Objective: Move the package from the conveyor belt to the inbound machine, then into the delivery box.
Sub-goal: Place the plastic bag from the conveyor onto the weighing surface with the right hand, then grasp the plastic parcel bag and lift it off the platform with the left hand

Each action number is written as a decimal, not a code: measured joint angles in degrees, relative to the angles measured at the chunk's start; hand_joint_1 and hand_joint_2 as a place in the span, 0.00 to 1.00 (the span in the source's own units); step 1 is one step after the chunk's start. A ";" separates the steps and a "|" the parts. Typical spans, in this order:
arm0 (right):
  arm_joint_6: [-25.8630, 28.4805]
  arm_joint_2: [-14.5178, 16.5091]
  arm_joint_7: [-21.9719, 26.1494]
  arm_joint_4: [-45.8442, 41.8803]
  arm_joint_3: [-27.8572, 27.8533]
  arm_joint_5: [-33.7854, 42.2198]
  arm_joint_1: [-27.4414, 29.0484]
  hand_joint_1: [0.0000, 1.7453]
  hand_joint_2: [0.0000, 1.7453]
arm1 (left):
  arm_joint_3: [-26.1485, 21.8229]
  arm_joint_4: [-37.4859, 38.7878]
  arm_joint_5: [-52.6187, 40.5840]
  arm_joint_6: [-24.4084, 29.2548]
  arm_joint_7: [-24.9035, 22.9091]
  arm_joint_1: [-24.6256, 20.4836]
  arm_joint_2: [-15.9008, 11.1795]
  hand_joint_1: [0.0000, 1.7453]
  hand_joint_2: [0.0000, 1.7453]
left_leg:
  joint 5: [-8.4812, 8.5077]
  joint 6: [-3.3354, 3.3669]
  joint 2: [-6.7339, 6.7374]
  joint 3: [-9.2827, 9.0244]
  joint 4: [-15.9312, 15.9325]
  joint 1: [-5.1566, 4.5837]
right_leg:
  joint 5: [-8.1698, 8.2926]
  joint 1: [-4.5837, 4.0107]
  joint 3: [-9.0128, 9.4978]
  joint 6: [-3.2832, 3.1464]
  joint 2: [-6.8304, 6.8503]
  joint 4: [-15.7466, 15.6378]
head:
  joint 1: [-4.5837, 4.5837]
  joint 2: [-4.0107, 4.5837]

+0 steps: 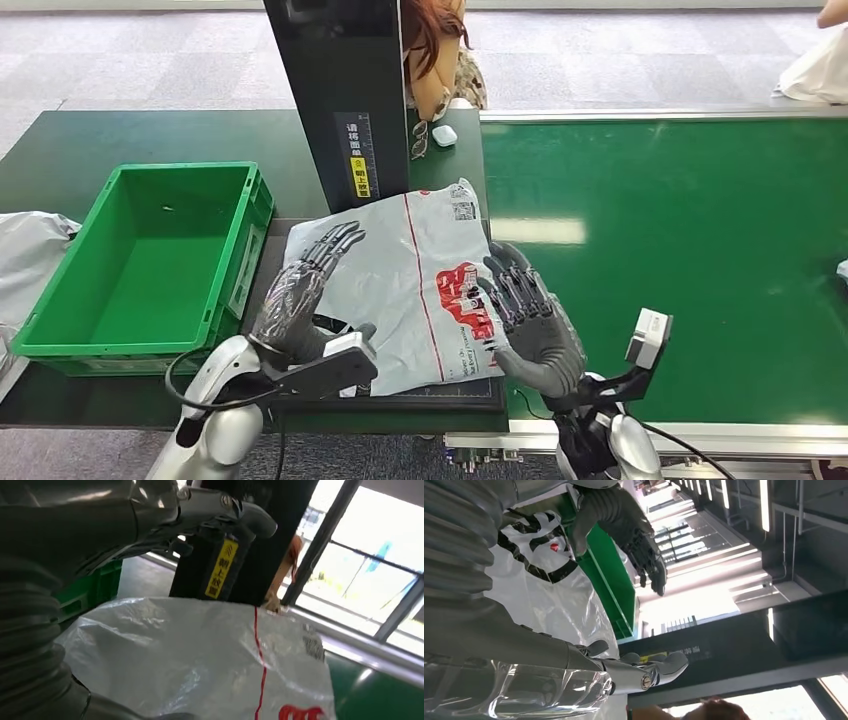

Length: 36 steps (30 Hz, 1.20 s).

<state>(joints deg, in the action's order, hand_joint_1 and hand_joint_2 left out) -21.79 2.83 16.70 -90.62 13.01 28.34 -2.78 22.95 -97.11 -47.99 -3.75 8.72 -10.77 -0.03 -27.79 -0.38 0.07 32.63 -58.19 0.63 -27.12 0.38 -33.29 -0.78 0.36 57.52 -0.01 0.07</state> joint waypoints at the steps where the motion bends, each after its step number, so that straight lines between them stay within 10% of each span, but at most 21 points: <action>1: 0.04 0.19 -0.20 -0.34 -0.53 -0.07 0.36 0.00 1.00 | 1.00 1.93 -0.04 -0.87 -0.24 -1.85 -0.24 0.00 1.00 | 0.00 0.00 -0.01 0.01 0.00 0.00 | 0.00 0.00 0.00 0.00 0.00 0.00 | 0.00 0.00; 11: 1.27 1.53 -1.47 -2.13 -3.44 -0.27 1.95 0.00 1.00 | 8.70 15.51 -0.84 -7.08 -0.99 -13.93 -1.18 0.00 1.00 | 0.00 0.00 0.02 0.03 -0.01 0.00 | -0.01 0.00 -0.04 0.01 -0.03 -0.01 | -0.01 0.00; 20: 7.10 2.97 -1.85 -4.17 -6.36 3.54 3.80 0.00 1.00 | 25.65 30.12 1.30 -17.29 6.65 -25.21 -3.07 0.00 1.00 | 0.00 0.00 0.07 0.04 -0.01 0.00 | 0.01 0.00 -0.05 0.00 -0.09 0.00 | 0.00 0.00; 34: 9.70 4.08 -1.39 -7.91 -7.43 5.64 6.76 0.00 1.00 | 43.02 34.95 4.65 -21.46 10.16 -35.35 -5.39 0.00 1.00 | 0.00 0.00 0.04 0.04 0.01 0.00 | 0.01 0.00 -0.01 0.00 -0.06 0.01 | -0.01 0.00; 36: 9.71 4.08 -1.27 -8.20 -7.43 5.64 6.93 0.00 1.00 | 43.66 34.97 5.10 -20.83 9.96 -35.65 -5.48 0.20 1.00 | 0.00 0.00 0.04 0.03 0.01 0.00 | 0.01 0.00 -0.01 0.00 -0.06 0.01 | -0.01 0.00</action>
<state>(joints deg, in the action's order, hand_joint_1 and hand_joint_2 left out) -12.08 6.91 15.43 -98.83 5.57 33.99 4.16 66.62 -62.14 -42.88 -24.58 18.67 -46.42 -5.51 -27.79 -0.38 0.11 32.66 -58.19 0.63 -27.11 0.38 -33.30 -0.78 0.29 57.53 -0.02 0.07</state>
